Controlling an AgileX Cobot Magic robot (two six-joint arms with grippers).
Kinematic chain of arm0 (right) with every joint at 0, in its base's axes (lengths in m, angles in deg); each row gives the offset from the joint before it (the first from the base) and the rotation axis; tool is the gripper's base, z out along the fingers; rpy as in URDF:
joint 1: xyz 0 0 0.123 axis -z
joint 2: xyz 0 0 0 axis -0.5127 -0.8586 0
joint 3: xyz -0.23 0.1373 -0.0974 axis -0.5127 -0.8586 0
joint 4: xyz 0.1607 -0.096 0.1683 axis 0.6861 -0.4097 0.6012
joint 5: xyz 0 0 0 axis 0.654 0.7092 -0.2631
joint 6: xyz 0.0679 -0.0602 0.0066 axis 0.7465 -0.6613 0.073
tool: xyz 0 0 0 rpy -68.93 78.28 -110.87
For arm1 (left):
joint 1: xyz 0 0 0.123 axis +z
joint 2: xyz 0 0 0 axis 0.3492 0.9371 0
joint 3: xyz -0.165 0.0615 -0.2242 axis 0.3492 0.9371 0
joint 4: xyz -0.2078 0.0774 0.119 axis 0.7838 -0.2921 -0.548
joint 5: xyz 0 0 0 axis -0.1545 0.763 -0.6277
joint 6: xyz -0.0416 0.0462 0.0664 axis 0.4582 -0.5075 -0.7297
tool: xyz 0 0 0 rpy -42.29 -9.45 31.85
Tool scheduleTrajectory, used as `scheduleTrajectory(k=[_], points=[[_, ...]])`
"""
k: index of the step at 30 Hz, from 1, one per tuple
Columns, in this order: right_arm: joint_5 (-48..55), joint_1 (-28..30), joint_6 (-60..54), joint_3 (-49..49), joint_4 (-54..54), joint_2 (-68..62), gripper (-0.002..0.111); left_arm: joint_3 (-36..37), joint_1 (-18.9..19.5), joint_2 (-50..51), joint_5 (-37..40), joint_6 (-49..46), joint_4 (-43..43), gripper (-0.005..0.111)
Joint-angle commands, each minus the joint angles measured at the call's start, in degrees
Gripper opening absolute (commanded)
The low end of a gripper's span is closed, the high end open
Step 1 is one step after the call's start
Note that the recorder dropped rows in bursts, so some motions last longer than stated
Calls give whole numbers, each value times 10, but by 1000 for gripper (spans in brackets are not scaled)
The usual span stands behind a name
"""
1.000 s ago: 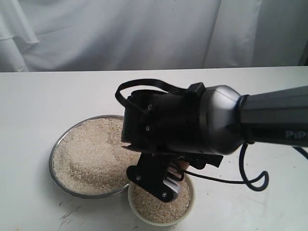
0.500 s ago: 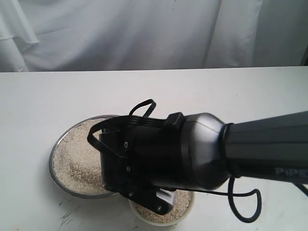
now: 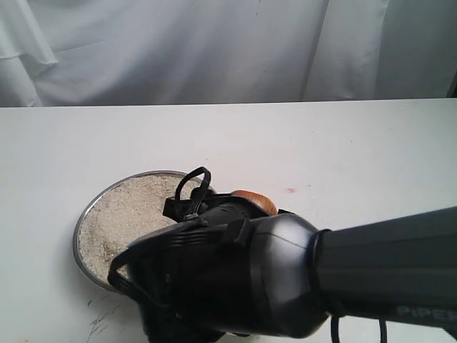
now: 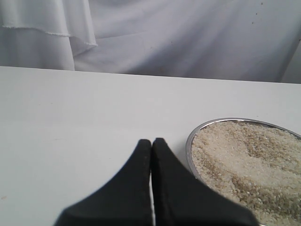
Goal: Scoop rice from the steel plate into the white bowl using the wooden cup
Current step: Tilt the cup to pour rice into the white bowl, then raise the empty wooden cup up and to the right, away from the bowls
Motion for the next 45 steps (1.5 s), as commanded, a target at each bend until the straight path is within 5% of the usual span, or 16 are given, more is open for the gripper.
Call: scheduleTrajectory(k=[1,12,17,21,25,32,45], points=[[10,-1,14,-2,-26,3,0,3,-1,-3,-4,2,0,0],[-24,10,105,-2,-33,9,0,3,-1,-3,-4,2,0,0],[-163,124,132,14,206,64,0,3,-1,-3,-4,2,0,0],[-331,233,50,14,407,119,0,3,-1,-3,-4,2,0,0],[-468,356,-173,11,811,118,0,3,-1,-3,-4,2,0,0],[-419,460,-614,-12,1405,74,0,3,-1,-3,-4,2,0,0],[-287,526,-614,8,1543,-25,0,3,-1,-3,-4,2,0,0]])
